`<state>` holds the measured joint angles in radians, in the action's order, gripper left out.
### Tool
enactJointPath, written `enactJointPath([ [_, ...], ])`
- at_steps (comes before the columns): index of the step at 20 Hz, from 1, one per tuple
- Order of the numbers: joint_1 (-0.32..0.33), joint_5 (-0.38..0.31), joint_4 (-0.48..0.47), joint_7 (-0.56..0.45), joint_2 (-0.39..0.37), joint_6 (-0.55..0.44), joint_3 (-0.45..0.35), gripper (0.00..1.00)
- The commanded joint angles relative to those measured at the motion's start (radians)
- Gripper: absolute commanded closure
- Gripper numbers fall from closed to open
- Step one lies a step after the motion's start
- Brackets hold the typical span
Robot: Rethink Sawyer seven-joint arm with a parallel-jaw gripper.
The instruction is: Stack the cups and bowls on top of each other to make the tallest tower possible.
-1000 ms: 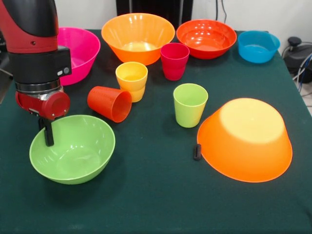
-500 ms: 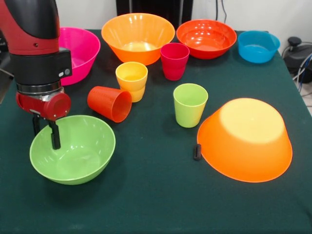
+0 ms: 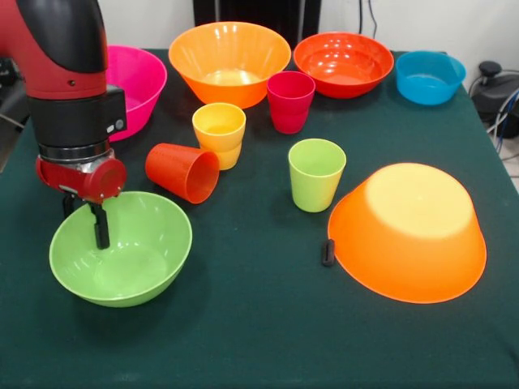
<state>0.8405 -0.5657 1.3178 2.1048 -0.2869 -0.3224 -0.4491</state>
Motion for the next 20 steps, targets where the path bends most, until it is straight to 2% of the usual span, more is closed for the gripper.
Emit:
enactJointPath([
  [1,-0.020,-0.084,-0.025,-0.151,0.026,-0.022,-0.018,0.00],
  [5,-0.022,-0.098,-0.021,-0.138,0.021,0.011,-0.013,0.00],
  [6,-0.024,-0.106,-0.021,-0.136,0.020,0.023,-0.010,1.00],
  [9,-0.045,-0.093,-0.024,-0.097,0.013,0.014,0.020,1.00],
  [14,-0.010,-0.078,-0.025,-0.153,0.038,-0.013,-0.030,1.00],
  [20,-0.018,-0.082,-0.024,-0.160,0.033,-0.028,-0.021,1.00],
])
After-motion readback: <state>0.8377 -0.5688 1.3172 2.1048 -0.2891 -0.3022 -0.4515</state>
